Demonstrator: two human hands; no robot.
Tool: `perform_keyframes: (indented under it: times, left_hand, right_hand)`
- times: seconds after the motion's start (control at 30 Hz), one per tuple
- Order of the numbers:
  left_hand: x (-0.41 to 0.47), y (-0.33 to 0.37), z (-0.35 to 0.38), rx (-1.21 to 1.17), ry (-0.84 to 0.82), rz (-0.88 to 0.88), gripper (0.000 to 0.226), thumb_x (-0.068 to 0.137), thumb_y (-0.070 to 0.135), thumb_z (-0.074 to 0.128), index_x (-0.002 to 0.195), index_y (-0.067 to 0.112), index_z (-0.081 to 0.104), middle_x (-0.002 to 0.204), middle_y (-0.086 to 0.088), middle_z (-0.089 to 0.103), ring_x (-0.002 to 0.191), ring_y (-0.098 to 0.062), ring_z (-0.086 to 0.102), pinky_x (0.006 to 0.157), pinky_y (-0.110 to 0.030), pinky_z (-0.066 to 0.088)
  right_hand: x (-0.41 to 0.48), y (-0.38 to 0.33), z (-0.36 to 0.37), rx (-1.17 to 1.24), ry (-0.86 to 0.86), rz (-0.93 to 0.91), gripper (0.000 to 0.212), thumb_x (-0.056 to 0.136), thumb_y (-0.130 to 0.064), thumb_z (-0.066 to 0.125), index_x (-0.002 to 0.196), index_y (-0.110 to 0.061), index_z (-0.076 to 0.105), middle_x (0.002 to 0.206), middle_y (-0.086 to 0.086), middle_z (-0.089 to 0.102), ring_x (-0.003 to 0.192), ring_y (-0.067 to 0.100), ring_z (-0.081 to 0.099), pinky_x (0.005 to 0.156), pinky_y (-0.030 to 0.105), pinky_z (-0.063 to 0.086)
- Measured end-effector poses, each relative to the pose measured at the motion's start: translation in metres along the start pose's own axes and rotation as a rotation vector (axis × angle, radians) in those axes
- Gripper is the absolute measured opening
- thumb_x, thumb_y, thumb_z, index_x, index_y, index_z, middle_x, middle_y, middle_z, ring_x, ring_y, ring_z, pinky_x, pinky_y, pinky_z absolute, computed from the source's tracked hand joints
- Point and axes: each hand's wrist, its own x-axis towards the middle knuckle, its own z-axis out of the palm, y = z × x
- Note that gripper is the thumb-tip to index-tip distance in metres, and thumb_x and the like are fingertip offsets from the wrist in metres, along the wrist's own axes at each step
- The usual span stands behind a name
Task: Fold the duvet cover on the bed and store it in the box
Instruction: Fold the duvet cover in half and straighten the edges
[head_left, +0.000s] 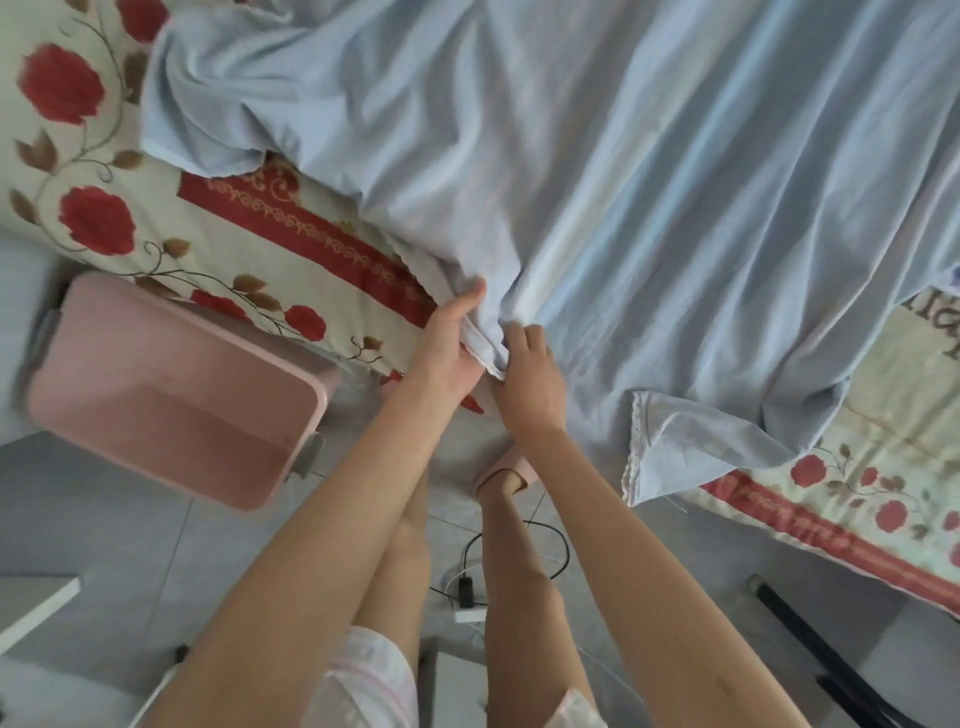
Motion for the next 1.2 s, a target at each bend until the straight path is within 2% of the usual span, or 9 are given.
perform_keyframes:
  times: [0.1,0.2,0.3,0.6,0.7,0.77,0.87,1.0,1.2]
  left_hand:
    - [0.0,0.025,-0.002,-0.044,-0.054,0.049,0.02,0.088,0.013,0.055,0.107,0.007,0.058,0.103,-0.01,0.063,0.101,-0.028,0.059,0.107,-0.044,0.038]
    - [0.003,0.062,-0.002,-0.175,-0.056,0.13,0.022,0.082,0.007,0.058,0.104,0.008,0.061,0.105,-0.012,0.066,0.101,-0.029,0.063,0.102,-0.044,0.044]
    - [-0.002,0.104,-0.009,-0.221,-0.003,0.257,0.019,0.087,0.007,0.057,0.105,0.007,0.061,0.105,-0.012,0.068,0.104,-0.031,0.063,0.098,-0.046,0.047]
    - [-0.024,0.209,-0.094,0.001,0.276,0.41,0.039,0.079,-0.006,0.057,0.114,0.011,0.056,0.106,-0.007,0.066,0.096,-0.025,0.067,0.077,-0.038,0.057]
    - [-0.008,0.199,-0.122,0.228,0.544,0.289,0.06,0.084,-0.006,0.055,0.138,0.012,0.04,0.119,-0.008,0.058,0.088,-0.02,0.063,0.063,-0.032,0.053]
    - [0.001,0.188,-0.128,0.407,0.619,0.244,0.057,0.087,-0.006,0.046,0.14,0.014,0.038,0.128,-0.012,0.053,0.097,-0.027,0.062,0.067,-0.035,0.057]
    - [0.003,0.193,-0.122,0.446,0.673,0.272,0.056,0.084,-0.003,0.048,0.138,0.01,0.038,0.128,-0.014,0.051,0.092,-0.028,0.061,0.087,-0.043,0.052]
    - [0.008,0.233,-0.129,0.208,0.64,0.388,0.059,0.073,0.017,0.068,0.126,0.002,0.048,0.112,-0.009,0.06,0.089,-0.02,0.06,0.076,-0.032,0.049]
    - [0.028,0.298,-0.13,0.385,0.609,0.522,0.083,0.062,0.03,0.086,0.133,0.011,0.047,0.129,-0.003,0.057,0.117,-0.021,0.056,0.1,-0.041,0.046]
  right_hand:
    - [0.0,0.008,-0.013,0.145,-0.017,0.046,0.044,0.077,0.009,0.043,0.112,-0.015,0.054,0.103,0.004,0.051,0.081,0.031,0.056,0.063,0.04,0.045]
    - [-0.003,0.027,-0.017,0.0,-0.166,0.043,0.053,0.073,0.015,0.039,0.114,-0.016,0.05,0.111,-0.001,0.048,0.095,0.024,0.053,0.096,0.054,0.039]
    - [0.001,0.042,-0.016,-0.127,-0.293,0.077,0.058,0.076,0.009,0.045,0.125,-0.021,0.042,0.131,-0.003,0.035,0.121,0.017,0.04,0.103,0.07,0.024]
    - [0.039,-0.013,0.009,-0.652,-0.725,0.353,0.075,0.092,-0.023,0.048,0.147,-0.005,0.001,0.149,0.02,0.0,0.142,0.038,0.001,0.108,0.061,0.027]
    - [0.067,-0.043,-0.015,-0.687,-0.982,0.345,0.079,0.076,-0.039,0.069,0.14,-0.008,0.035,0.129,0.013,0.046,0.112,0.027,0.05,0.089,0.037,0.049]
    - [0.09,-0.066,-0.039,-0.584,-1.09,0.312,0.079,0.072,-0.064,0.062,0.13,-0.011,0.05,0.088,0.003,0.058,0.073,0.017,0.053,0.067,0.028,0.044]
    - [0.133,-0.109,-0.071,-0.36,-0.62,0.133,0.043,0.098,-0.04,0.042,0.126,-0.009,0.055,0.112,0.012,0.063,0.104,0.027,0.059,0.087,0.032,0.041]
    - [0.202,-0.191,-0.109,-0.12,0.144,-0.23,0.028,0.1,-0.02,0.037,0.119,-0.014,0.057,0.114,0.008,0.062,0.107,0.028,0.054,0.087,0.037,0.041]
    - [0.318,-0.29,-0.091,-0.882,-0.078,-0.714,0.051,0.092,-0.012,0.048,0.142,-0.021,0.036,0.142,0.005,0.043,0.133,0.026,0.035,0.106,0.039,0.03]
